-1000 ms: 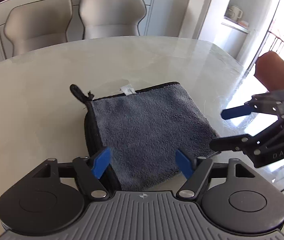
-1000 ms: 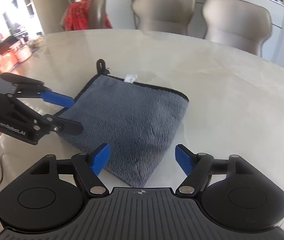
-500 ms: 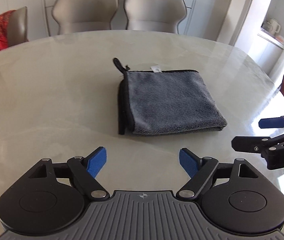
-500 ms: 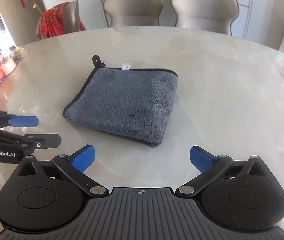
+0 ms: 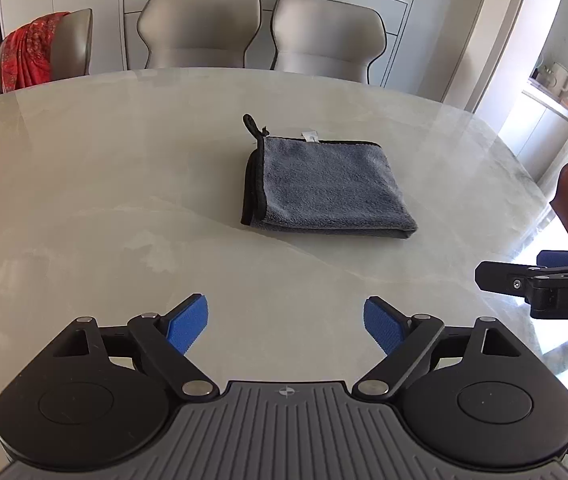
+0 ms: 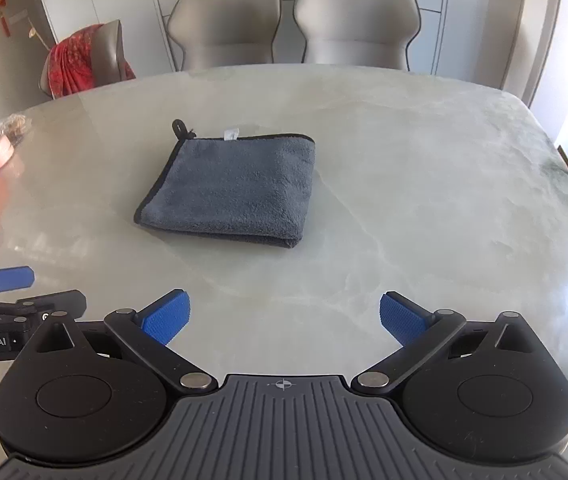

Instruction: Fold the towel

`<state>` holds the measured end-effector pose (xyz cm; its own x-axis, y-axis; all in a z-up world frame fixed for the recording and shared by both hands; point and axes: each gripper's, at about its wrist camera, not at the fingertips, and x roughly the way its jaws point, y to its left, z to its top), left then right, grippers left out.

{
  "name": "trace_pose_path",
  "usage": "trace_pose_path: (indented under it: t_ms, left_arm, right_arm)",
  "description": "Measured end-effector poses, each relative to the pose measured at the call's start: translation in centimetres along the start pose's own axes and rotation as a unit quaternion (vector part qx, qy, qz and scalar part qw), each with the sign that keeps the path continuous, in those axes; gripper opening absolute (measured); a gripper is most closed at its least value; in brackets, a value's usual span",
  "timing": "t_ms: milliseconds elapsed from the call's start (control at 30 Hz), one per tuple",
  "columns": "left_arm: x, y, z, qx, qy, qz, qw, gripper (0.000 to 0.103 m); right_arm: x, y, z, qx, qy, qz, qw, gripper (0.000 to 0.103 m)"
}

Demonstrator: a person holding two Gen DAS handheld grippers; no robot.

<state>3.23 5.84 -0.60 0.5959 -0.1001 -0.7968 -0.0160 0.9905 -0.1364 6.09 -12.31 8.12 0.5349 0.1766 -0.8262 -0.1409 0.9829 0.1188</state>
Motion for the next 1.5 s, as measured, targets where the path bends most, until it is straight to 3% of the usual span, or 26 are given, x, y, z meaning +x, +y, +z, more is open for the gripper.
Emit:
trace_pose_path:
  t_ms: [333, 567, 833, 1500]
  left_arm:
    - [-4.5, -1.2, -1.5, 0.002, -0.035, -0.003, 0.9994, 0.097]
    - [-6.4, -1.5, -2.0, -0.003, -0.051, -0.003, 0.9987, 0.1]
    - [-7.4, -2.3, -2.2, 0.014, -0.067, 0.024, 0.9973, 0.102]
    - [-6.8, -1.6, -2.0, 0.0, -0.057, 0.035, 0.9978, 0.102]
  right_arm:
    - [-5.1, 1.1, -2.3, -0.014, -0.035, -0.037, 0.999, 0.102]
    - [-7.1, 1.7, -3.2, -0.014, -0.052, -0.031, 0.998, 0.102]
    - [-8.3, 1.5, -4.0, 0.001, -0.078, -0.04, 0.996, 0.102]
    - [-7.5, 1.1, -4.5, -0.005, -0.067, -0.051, 0.996, 0.102]
